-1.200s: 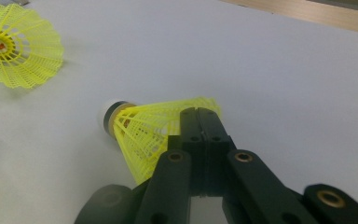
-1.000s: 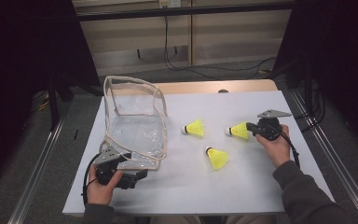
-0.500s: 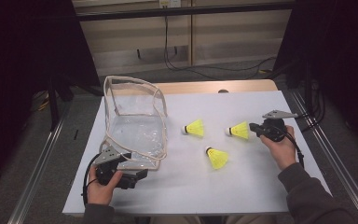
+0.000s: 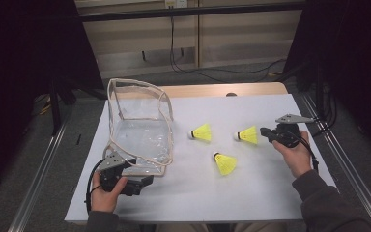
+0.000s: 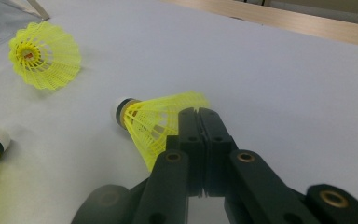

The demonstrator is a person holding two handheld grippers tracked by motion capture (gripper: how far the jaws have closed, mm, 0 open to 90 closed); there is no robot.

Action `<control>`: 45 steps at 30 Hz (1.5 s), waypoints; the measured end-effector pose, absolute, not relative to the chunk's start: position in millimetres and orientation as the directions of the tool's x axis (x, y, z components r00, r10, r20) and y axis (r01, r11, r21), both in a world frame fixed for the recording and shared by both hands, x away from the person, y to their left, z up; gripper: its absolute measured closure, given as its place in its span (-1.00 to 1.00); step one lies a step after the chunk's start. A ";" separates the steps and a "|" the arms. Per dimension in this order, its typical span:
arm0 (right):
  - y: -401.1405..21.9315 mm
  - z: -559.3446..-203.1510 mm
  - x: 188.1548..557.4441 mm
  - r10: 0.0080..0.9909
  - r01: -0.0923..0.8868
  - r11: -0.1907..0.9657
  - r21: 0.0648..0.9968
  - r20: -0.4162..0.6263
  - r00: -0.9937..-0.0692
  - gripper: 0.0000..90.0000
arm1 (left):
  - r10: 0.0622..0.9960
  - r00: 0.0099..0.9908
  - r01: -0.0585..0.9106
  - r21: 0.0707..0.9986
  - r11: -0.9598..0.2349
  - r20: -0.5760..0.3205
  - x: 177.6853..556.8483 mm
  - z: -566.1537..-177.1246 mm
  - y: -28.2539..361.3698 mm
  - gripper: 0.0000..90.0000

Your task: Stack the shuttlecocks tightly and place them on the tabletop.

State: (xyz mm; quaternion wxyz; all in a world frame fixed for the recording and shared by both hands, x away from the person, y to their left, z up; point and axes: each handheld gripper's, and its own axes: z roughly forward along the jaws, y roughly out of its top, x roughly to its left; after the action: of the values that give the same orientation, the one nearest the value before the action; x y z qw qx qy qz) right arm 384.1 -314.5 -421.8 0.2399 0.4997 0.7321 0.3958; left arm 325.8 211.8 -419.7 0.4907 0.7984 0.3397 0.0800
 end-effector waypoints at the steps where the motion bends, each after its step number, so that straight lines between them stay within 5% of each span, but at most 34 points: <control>1: -313.9 -421.5 383.8 0.921 0.542 0.185 0.820 0.047 -0.386 0.97 | 0.621 0.757 0.464 0.838 -0.287 -0.206 325.7 -419.7 211.7 -0.92; 31: -293.6 -429.2 384.5 0.904 0.566 0.151 0.810 0.118 -0.411 0.00 | 0.620 0.757 0.462 0.839 -0.288 -0.204 325.2 -419.3 211.4 -0.92; 45: -288.2 -439.0 386.7 0.904 0.590 0.168 0.790 0.116 -0.412 -0.05 | 0.620 0.758 0.461 0.840 -0.287 -0.204 325.1 -419.3 211.5 -0.92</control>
State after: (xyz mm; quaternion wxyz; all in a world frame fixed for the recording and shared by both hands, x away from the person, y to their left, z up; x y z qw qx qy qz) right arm 386.7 -288.2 -439.0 0.1958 0.5057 0.7386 0.4006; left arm 325.1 211.5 -419.3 0.4918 0.7981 0.3386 0.0806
